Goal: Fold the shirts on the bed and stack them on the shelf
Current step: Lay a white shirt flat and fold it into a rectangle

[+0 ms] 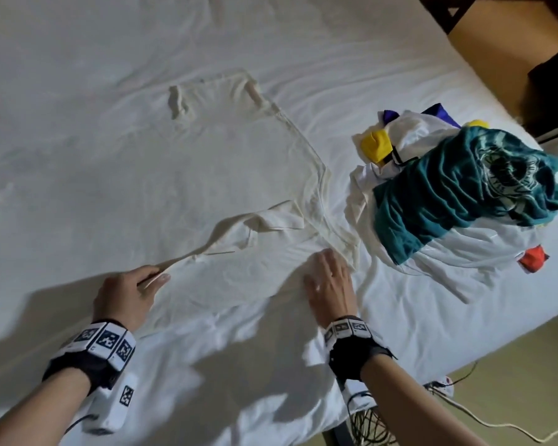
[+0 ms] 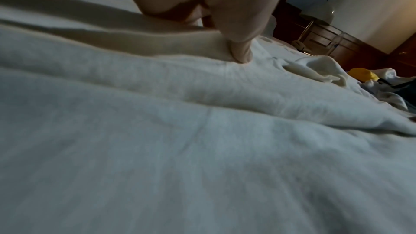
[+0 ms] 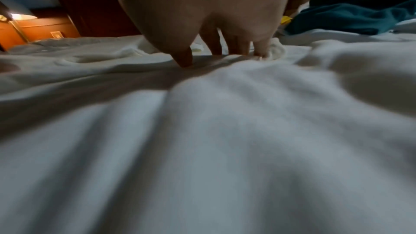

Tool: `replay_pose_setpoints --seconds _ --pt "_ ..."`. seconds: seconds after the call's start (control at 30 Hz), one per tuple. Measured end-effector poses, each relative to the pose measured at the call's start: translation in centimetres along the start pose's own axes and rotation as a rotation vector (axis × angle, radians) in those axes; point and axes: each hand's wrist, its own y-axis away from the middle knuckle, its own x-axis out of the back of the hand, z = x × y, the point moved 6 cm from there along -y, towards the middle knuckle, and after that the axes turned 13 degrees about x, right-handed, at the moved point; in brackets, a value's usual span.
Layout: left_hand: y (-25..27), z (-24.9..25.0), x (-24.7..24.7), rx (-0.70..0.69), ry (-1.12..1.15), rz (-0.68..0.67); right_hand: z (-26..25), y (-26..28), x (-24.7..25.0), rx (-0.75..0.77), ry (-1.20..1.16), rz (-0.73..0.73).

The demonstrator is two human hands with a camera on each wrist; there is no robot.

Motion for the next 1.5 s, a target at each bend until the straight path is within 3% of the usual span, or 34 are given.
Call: replay_pose_setpoints --seconds 0.1,0.2,0.37,0.47,0.57,0.77,0.97,1.13,1.3,1.43,1.5 --pt "1.0 -0.4 1.0 -0.023 -0.026 0.03 -3.1 -0.5 0.0 0.074 0.028 0.052" --pt "2.4 -2.5 3.1 -0.042 -0.082 0.055 -10.8 -0.9 -2.0 0.295 -0.102 0.005" --pt "4.6 -9.0 7.7 0.036 -0.234 0.061 -23.7 -1.4 -8.0 0.632 -0.158 -0.209" --pt "5.3 -13.4 11.0 0.138 -0.276 0.103 -27.9 -1.7 -10.6 0.724 -0.078 -0.31" --pt "5.8 -17.0 14.8 0.309 -0.238 0.128 -29.2 -2.7 -11.7 0.676 0.008 -0.365" --pt "5.2 -22.8 21.3 0.494 -0.056 0.225 -30.3 -4.9 -12.1 0.581 0.135 -0.42" --pt "3.7 -27.4 22.9 0.689 0.339 0.361 -30.4 -6.2 -12.3 0.588 0.113 -0.354" --pt "2.6 -28.2 21.0 0.643 0.504 0.373 -30.3 -6.1 -12.5 0.59 0.089 -0.281" --pt "2.2 -28.5 19.5 0.648 0.416 0.379 -29.9 -6.6 -12.8 0.573 0.088 -0.258" --pt "2.3 -28.4 19.5 0.633 0.361 0.433 -30.1 -5.4 -12.5 0.461 0.047 -0.211" --pt "2.6 -27.7 19.7 0.498 0.235 0.522 -30.3 -2.9 -13.1 0.434 0.092 -0.281"
